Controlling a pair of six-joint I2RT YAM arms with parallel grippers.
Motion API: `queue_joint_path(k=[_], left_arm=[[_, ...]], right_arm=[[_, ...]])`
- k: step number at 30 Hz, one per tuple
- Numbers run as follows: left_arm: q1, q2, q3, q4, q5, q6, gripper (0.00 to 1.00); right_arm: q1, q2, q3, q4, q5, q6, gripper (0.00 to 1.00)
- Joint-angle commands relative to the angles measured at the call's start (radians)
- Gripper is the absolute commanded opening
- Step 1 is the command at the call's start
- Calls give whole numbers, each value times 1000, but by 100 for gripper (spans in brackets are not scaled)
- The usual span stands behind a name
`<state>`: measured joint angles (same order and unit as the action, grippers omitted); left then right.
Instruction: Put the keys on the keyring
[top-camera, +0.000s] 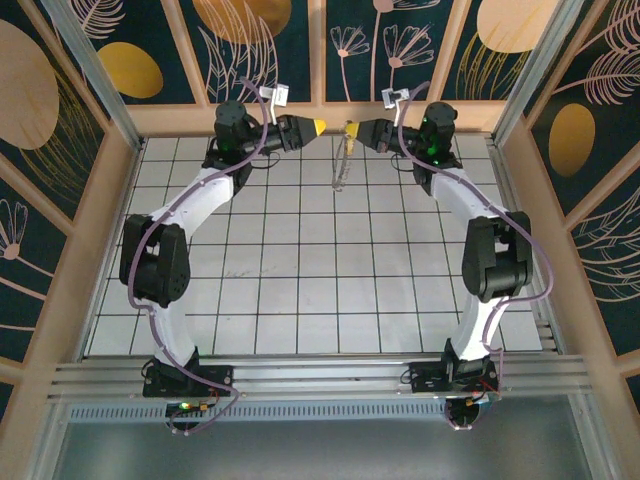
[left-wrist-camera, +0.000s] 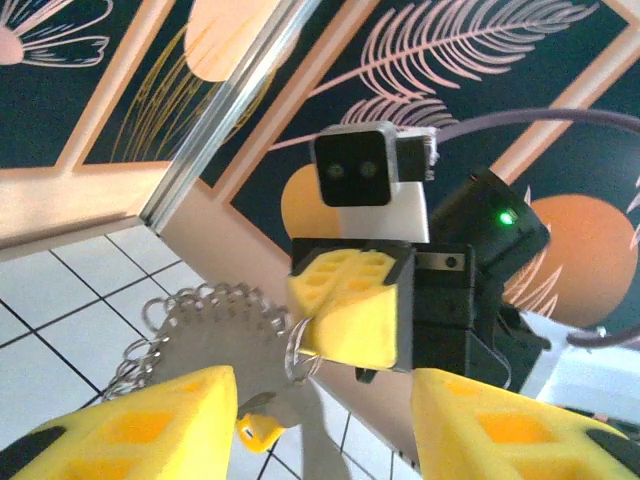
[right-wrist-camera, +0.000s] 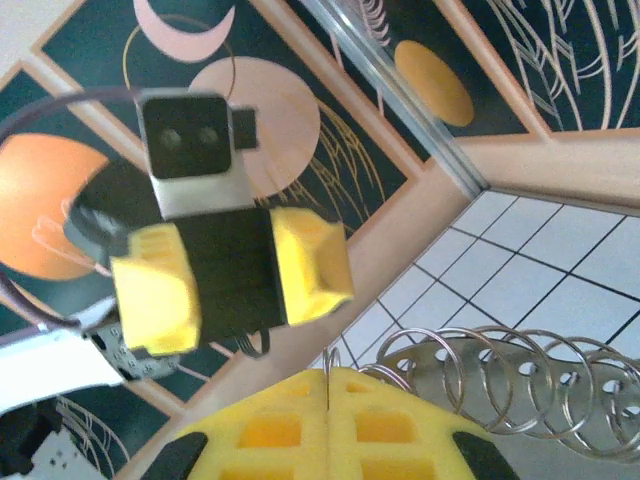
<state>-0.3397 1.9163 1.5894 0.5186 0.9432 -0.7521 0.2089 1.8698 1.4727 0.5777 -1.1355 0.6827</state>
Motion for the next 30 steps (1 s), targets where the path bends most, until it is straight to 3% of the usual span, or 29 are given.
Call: queue_joint_path(k=[1,6,11,30], left_arm=[[7,39,102,-156,89,115,50],[8,97,216,-300,136,193,50],[9,134,276,-360,151,220,48],[10,178,267,-303,186,164,44]], right_arm=[[-6,39,119,-182,-124,-164,0],[-7,109,242,-356,-180,-274,0],[-7,136,274,-374,-197,-279,0],[8,133,276,-378,-200,-288,0]])
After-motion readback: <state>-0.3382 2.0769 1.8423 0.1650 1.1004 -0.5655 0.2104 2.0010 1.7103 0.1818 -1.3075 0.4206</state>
